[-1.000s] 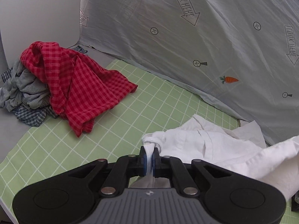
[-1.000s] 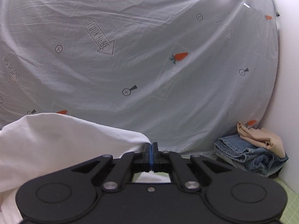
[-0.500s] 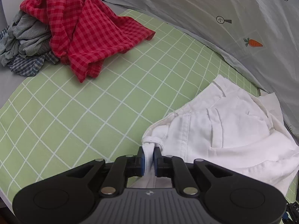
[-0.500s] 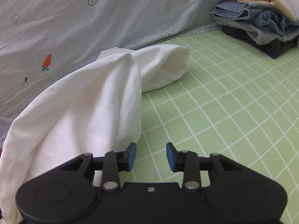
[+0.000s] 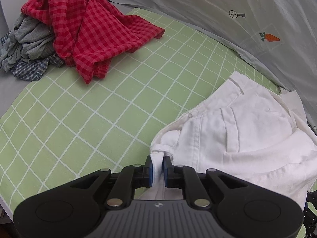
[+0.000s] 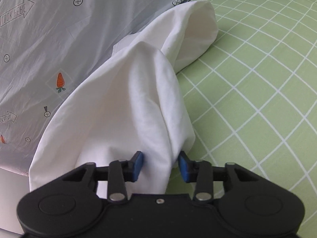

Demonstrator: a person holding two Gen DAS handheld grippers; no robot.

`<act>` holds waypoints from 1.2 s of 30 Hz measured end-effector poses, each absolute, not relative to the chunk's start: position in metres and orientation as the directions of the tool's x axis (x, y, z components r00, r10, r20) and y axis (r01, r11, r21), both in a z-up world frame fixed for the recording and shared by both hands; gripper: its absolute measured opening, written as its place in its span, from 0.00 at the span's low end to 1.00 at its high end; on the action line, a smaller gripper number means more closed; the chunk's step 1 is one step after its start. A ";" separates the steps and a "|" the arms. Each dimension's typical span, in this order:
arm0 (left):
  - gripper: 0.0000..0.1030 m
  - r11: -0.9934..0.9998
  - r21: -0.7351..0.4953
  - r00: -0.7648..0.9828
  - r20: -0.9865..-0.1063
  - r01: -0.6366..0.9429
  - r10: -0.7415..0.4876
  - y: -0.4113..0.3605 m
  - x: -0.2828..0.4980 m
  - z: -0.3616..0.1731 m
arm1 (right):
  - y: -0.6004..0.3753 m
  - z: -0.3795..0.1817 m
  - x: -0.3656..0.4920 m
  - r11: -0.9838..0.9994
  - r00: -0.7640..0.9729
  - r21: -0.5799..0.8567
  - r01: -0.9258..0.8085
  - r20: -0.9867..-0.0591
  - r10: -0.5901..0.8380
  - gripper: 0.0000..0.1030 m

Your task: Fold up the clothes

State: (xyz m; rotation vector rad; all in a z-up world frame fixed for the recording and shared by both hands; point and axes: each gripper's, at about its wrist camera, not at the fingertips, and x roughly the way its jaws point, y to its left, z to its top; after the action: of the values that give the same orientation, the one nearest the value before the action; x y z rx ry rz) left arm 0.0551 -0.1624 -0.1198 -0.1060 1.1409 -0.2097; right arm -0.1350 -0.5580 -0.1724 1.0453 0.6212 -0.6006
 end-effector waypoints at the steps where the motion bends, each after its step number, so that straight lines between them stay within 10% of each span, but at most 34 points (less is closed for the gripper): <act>1: 0.12 0.977 -0.182 0.403 -0.890 0.112 -0.212 -0.164 0.055 -0.120 | -0.559 -0.170 -0.134 0.399 0.677 0.575 0.714 -0.712 -0.186 0.16; 6: 0.12 0.982 -0.164 0.415 -0.890 0.093 -0.188 -0.165 0.059 -0.123 | -0.562 -0.120 -0.113 0.570 0.684 0.431 0.699 -0.634 -0.360 0.05; 16: 0.13 0.983 -0.159 0.454 -0.872 0.088 -0.181 -0.166 0.058 -0.114 | -0.494 -0.002 -0.092 0.793 0.768 -0.134 0.595 -0.198 -0.609 0.04; 21: 0.14 0.984 -0.173 0.386 -0.906 0.040 -0.175 -0.150 0.060 -0.134 | -0.501 -0.043 -0.129 0.768 0.706 -0.033 0.639 -0.369 -0.604 0.12; 27: 0.24 0.978 -0.181 0.353 -0.912 0.107 -0.208 -0.149 0.048 -0.126 | -0.515 -0.096 -0.175 0.698 0.612 0.110 0.708 -0.589 -0.528 0.43; 32: 0.55 0.947 -0.310 0.287 -0.902 0.086 -0.321 -0.141 0.045 -0.124 | -0.527 -0.136 -0.201 0.630 0.565 0.222 0.744 -0.712 -0.416 0.67; 36: 0.61 0.952 -0.288 0.242 -0.921 0.101 -0.304 -0.152 0.044 -0.135 | -0.533 -0.158 -0.196 0.583 0.590 0.332 0.742 -0.736 -0.333 0.69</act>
State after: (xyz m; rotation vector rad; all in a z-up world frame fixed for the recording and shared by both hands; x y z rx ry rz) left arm 0.0444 -0.1520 -0.1352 -0.1821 1.2986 -0.2786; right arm -0.1961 -0.5328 -0.1584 0.6847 0.6721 -0.6855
